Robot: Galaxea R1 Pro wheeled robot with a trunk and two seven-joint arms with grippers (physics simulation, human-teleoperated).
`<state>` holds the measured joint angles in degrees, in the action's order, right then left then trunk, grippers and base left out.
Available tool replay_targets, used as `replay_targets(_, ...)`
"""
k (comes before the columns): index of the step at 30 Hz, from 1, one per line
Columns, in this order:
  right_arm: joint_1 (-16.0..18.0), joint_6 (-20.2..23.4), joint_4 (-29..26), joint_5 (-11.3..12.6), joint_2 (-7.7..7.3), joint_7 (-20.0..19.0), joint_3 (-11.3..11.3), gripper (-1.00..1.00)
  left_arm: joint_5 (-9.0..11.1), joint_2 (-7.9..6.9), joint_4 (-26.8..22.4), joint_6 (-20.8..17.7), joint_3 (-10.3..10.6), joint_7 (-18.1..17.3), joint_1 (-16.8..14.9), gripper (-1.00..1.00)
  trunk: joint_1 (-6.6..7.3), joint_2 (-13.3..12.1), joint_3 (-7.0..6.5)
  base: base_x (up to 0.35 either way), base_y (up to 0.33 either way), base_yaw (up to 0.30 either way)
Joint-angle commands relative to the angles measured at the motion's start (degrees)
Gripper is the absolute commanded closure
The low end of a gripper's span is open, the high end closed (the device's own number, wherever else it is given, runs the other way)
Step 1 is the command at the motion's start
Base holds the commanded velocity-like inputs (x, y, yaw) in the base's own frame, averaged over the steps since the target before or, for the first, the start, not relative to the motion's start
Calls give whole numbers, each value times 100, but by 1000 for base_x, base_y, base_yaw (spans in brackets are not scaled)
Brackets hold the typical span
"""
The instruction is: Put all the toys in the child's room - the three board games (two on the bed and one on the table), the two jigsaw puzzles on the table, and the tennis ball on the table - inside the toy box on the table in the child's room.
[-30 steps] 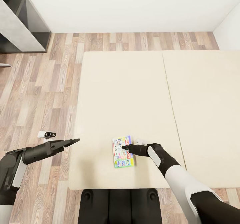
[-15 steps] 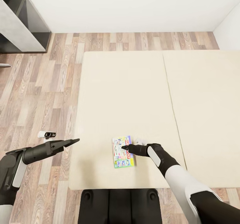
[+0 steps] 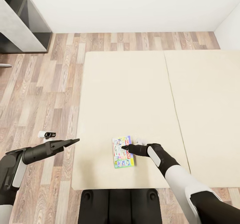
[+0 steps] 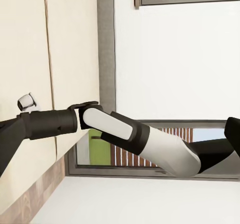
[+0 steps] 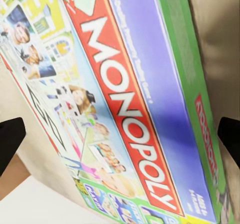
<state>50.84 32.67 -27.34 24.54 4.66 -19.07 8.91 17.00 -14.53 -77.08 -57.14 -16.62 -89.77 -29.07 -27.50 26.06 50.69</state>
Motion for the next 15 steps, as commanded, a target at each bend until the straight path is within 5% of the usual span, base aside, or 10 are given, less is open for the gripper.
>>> replay_targets(1, -2, 19, 1, 15, 0, -2, 15, -100, -4, -3, 0, -61, 1, -23, -2, -100, -4, 6, 6, 0, 47, 0)
replay_targets(15, -4, 20, 1, 15, 0, 0, 15, -100, -4, -6, 0, -61, 1, -23, -2, -100, -4, 6, 6, 0, 8, 0)
